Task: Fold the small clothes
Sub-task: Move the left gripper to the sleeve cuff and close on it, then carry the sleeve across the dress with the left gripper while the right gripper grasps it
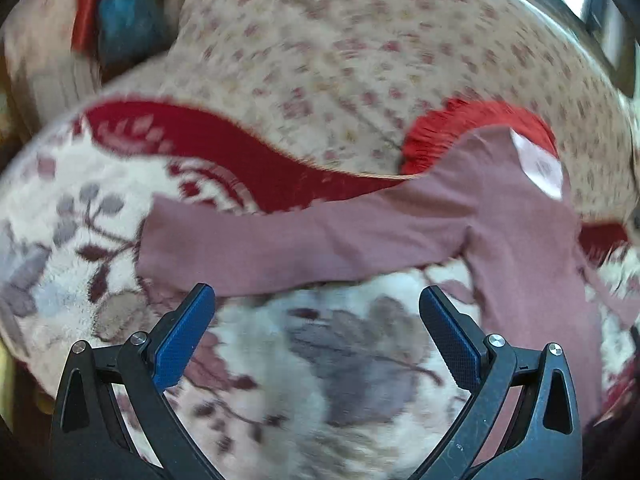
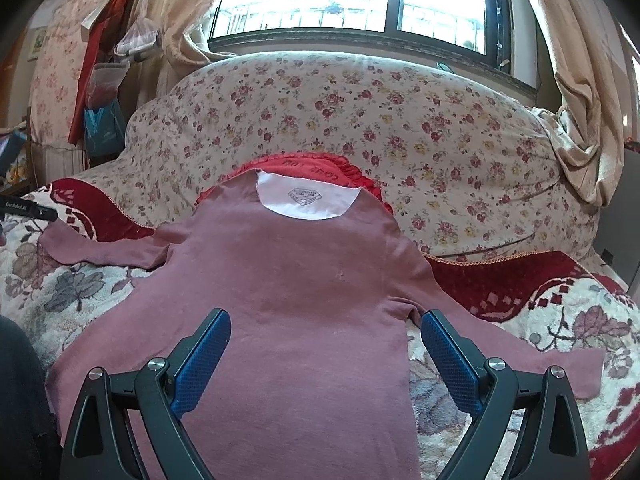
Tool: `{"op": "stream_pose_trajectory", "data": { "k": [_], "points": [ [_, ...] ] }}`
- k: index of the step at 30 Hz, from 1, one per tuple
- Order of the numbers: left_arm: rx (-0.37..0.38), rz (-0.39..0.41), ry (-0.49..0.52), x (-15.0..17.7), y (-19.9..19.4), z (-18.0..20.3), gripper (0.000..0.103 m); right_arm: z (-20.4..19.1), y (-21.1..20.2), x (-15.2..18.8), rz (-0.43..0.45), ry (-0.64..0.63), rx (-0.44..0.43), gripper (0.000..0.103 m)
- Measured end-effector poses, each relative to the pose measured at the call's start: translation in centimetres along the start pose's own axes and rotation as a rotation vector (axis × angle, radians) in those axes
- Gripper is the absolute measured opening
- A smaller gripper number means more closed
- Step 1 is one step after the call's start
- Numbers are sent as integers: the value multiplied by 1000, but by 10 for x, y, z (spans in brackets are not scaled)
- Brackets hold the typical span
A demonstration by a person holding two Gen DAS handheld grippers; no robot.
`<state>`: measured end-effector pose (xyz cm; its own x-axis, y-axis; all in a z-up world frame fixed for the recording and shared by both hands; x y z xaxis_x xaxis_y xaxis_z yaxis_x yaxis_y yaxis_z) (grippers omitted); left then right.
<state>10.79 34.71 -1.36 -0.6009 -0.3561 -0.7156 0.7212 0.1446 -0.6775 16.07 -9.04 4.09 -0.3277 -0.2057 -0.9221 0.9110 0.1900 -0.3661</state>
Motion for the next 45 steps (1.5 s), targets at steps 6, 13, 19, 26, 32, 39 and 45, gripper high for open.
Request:
{"op": "stream_pose_trajectory", "data": {
  "k": [6, 13, 19, 26, 32, 39, 45],
  "points": [
    [55, -44, -307, -33, 27, -108, 93, -7, 12, 5, -34, 2, -25, 95],
    [92, -139, -391, -15, 53, -118, 66, -28, 28, 12, -67, -63, -39, 95],
    [49, -73, -509, -7, 41, -128, 60, -32, 30, 15, -73, -91, -40, 95],
    [74, -93, -590, 23, 49, -128, 60, -32, 27, 14, -66, -90, -39, 95],
    [108, -37, -628, 12, 60, -129, 60, -35, 26, 12, -64, -116, -36, 95],
    [47, 33, -556, 10, 54, -129, 28, -34, 27, 12, -60, -111, -32, 95],
    [-57, 56, -514, 9, 50, -133, 3, -34, 26, 12, -59, -114, -30, 95]
  ]
}}
Point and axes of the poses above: each gripper's, at about its wrist camera, not at the fingertips, and y roughly the way its jaws point, z to its right, x to its underside, the point moved 5 cm from there along y, roughly the way its jaws point, and after that the axes turned 7 degrees about z, right-handed, at the moved point
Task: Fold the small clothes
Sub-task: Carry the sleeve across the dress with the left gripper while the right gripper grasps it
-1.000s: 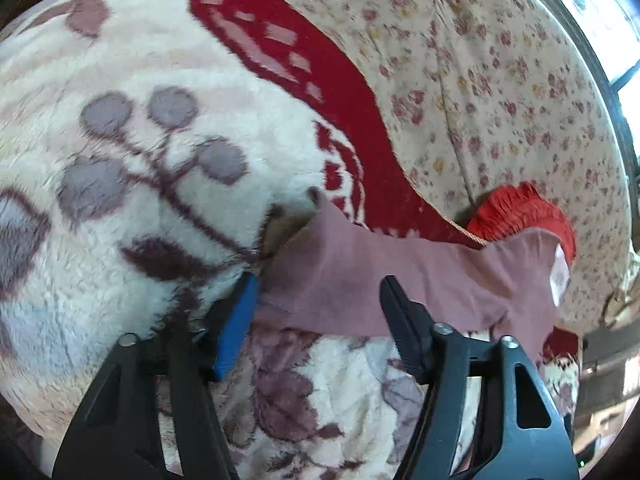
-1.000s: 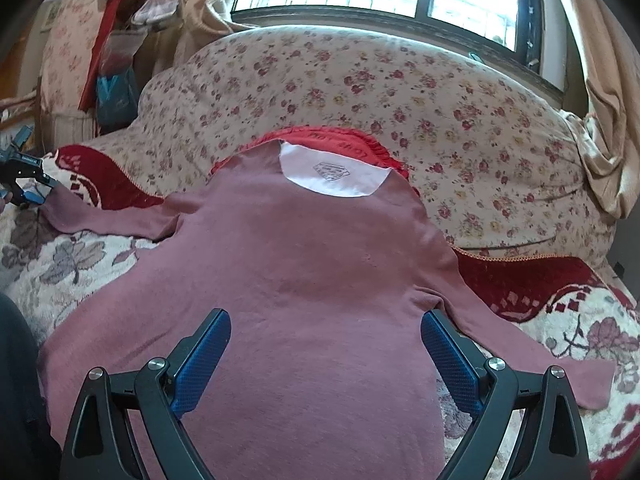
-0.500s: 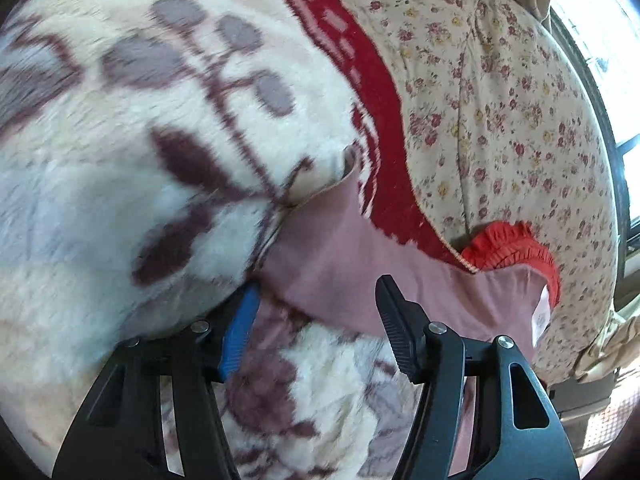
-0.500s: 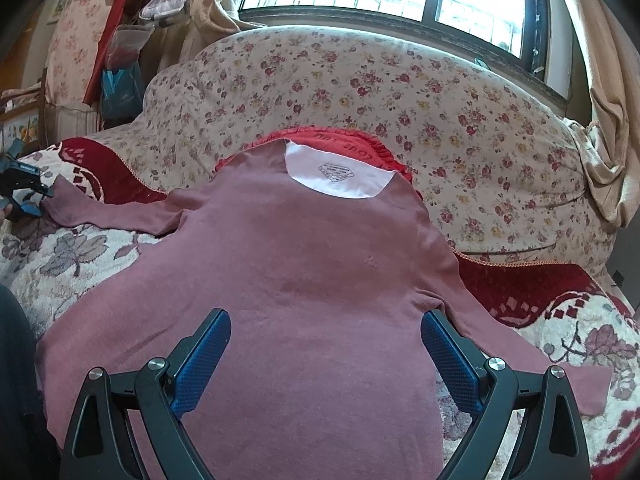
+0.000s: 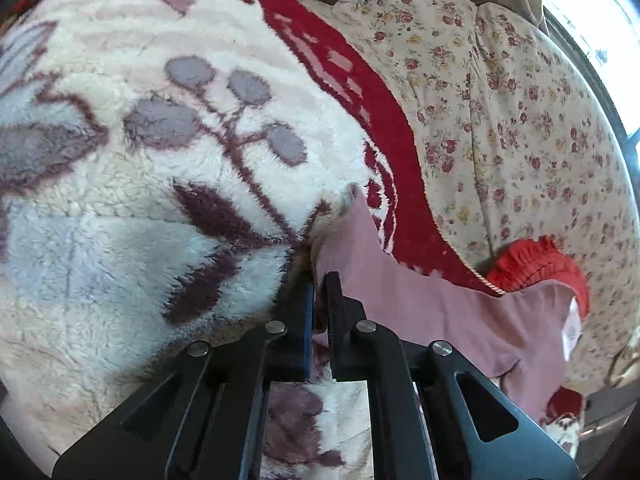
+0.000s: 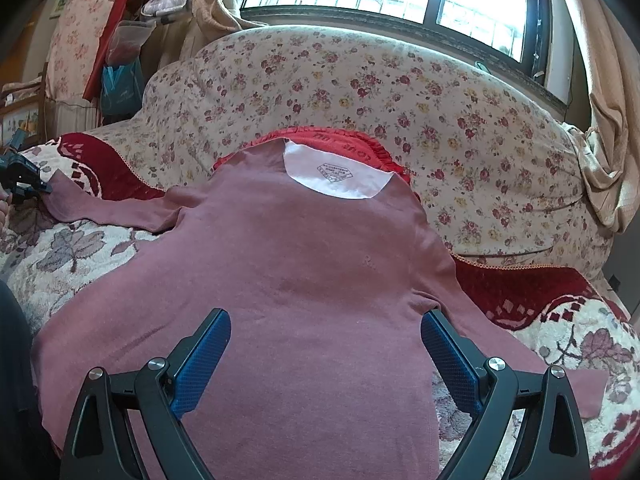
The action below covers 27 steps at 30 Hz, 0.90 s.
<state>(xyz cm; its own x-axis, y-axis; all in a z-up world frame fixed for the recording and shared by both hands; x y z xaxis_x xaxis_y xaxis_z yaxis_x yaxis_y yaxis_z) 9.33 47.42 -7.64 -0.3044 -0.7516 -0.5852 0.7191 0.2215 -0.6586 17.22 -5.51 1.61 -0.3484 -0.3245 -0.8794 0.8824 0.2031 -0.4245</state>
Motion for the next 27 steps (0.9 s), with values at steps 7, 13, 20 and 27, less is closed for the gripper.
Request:
{"op": "stream_pose_trajectory", "data": {
  "k": [7, 13, 20, 27],
  "points": [
    [166, 31, 128, 11, -18, 81, 3, 4, 1, 1, -2, 25, -8, 95],
    [420, -21, 263, 52, -39, 203, 3, 14, 11, -13, -2, 90, -41, 95],
    [593, -142, 335, 131, -48, 314, 3, 40, 51, -60, -9, 302, -111, 95],
    [630, -262, 421, 235, -16, 380, 3, 58, 106, -55, -53, 462, -168, 95]
  ]
}}
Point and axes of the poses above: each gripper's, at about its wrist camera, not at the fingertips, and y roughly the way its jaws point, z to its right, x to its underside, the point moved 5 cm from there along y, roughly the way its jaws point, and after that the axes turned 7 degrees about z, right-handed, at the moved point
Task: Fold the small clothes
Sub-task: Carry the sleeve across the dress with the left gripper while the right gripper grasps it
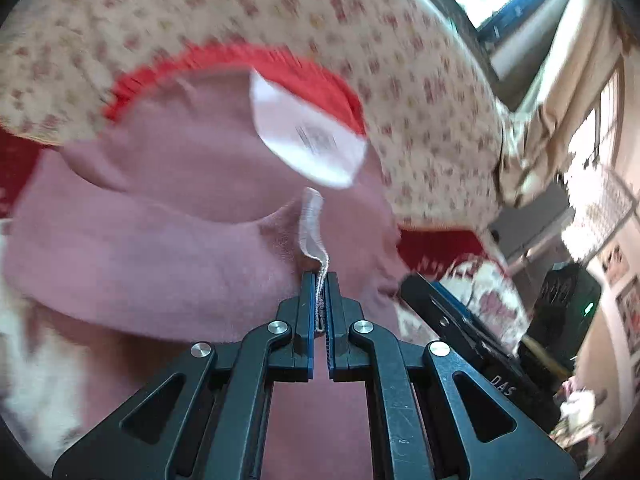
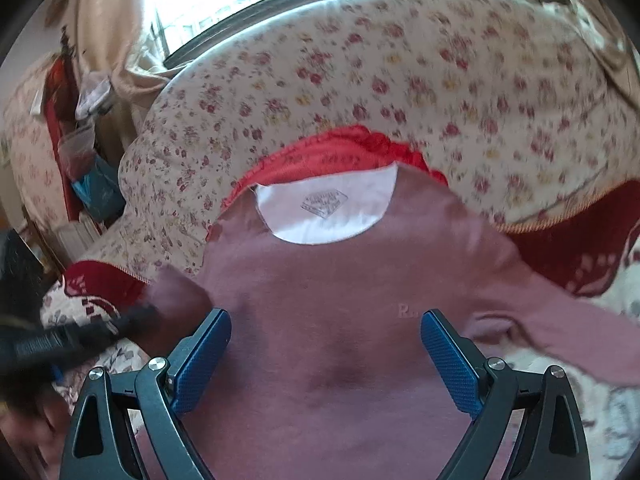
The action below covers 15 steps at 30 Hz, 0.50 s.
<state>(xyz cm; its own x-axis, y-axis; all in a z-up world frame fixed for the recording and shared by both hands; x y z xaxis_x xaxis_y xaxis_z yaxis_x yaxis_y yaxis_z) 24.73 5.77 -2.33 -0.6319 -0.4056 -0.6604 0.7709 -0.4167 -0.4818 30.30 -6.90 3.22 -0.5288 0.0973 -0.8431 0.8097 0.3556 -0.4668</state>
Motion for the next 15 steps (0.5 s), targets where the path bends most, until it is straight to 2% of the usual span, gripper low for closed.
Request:
{"op": "stream_pose_trajectory", "data": {
  "k": [3, 7, 9, 12, 15],
  "points": [
    [-9, -31, 13, 17, 33, -1, 3, 18, 18, 15, -55, 37, 30, 89],
    [-2, -53, -5, 29, 44, -7, 3, 37, 32, 18, -84, 94, 17, 88],
    [1, -60, -33, 30, 46, -12, 3, 40, 40, 19, -111, 135, -44, 88],
    [4, -53, -50, 30, 46, -14, 3, 33, 65, 28, -206, 252, -240, 88],
    [10, -34, -25, 30, 40, -10, 3, 25, 86, 36, -257, 299, -293, 88]
  ]
}}
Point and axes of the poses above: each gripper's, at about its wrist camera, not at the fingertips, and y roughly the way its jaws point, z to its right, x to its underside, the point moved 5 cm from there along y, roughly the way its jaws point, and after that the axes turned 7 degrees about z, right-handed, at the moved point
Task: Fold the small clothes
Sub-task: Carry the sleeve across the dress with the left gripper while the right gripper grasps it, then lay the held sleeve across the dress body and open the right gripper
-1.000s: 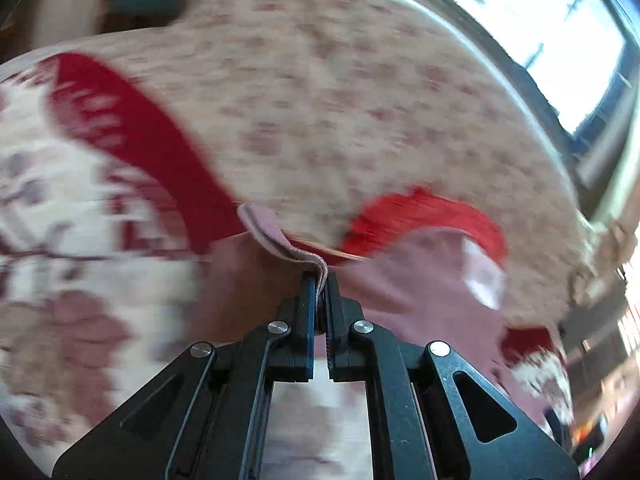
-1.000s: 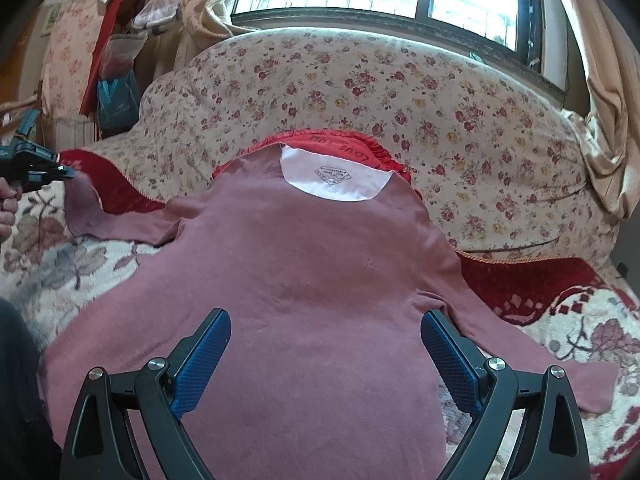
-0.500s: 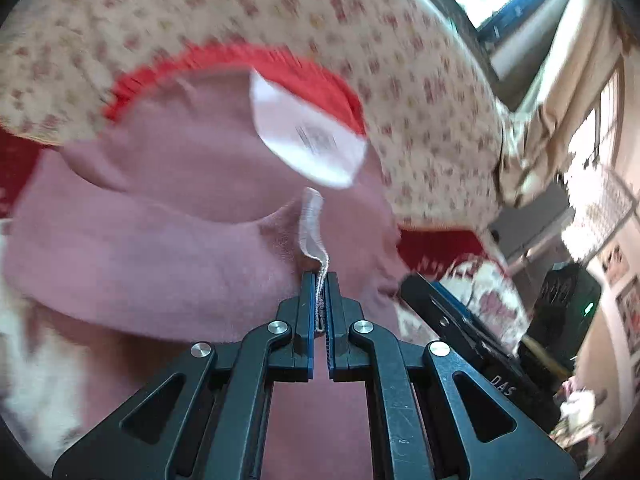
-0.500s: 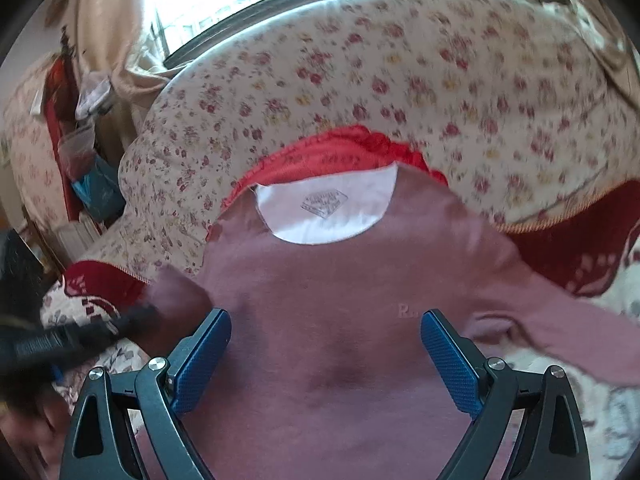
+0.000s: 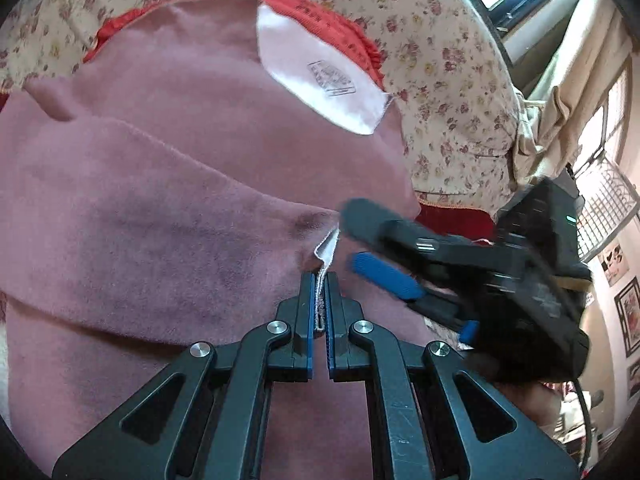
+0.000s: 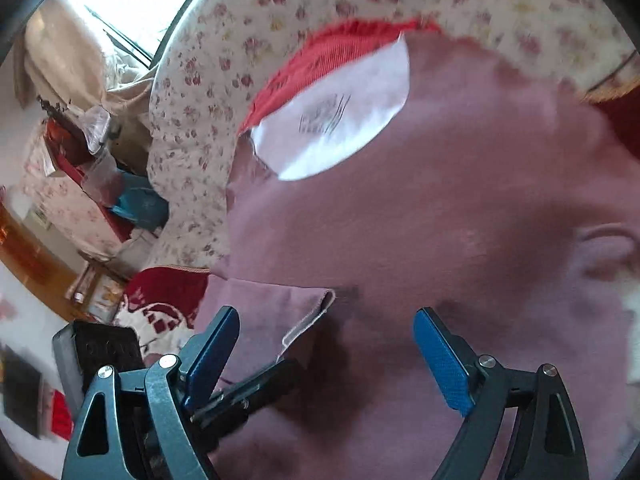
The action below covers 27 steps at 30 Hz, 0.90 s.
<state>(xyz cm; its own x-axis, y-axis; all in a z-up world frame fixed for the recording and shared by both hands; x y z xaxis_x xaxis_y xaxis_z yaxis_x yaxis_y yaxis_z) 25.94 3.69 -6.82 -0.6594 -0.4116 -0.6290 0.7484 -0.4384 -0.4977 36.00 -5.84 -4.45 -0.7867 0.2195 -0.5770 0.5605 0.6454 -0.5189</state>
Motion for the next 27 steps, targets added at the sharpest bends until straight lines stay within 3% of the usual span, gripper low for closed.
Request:
{"op": "stream_pose_trajectory", "data": {
  "k": [2, 3, 4, 7, 9, 12, 16, 20, 24, 27],
  "points": [
    [0, 5, 21, 1, -3, 2, 3, -2, 8, 5, -20, 22, -18, 85],
    [2, 5, 31, 2, -4, 4, 3, -4, 12, 9, -36, 37, -42, 78],
    [2, 5, 40, 3, -4, 6, 3, -8, 16, 13, -64, 43, -65, 64],
    [-9, -1, 49, 7, -4, 6, 2, -20, 23, 23, -98, -30, -55, 45],
    [-5, -8, 45, 9, -4, 6, 2, -25, 25, 25, -94, -68, -44, 38],
    [-7, -19, 59, 16, -6, 6, 2, -24, 31, 27, -111, -69, -54, 36],
    [-12, -35, 55, 22, -5, 3, 2, -22, 35, 30, -139, -58, -57, 5],
    [-38, -55, 33, 24, -9, -5, 2, -18, 30, 27, -110, -73, -15, 2],
    [-133, -59, -30, 21, -32, -31, 3, -20, 19, 13, -59, -115, 18, 2],
    [-199, 6, -73, 12, -52, -51, 23, -30, 13, -6, -49, -199, 51, 2]
  ]
}}
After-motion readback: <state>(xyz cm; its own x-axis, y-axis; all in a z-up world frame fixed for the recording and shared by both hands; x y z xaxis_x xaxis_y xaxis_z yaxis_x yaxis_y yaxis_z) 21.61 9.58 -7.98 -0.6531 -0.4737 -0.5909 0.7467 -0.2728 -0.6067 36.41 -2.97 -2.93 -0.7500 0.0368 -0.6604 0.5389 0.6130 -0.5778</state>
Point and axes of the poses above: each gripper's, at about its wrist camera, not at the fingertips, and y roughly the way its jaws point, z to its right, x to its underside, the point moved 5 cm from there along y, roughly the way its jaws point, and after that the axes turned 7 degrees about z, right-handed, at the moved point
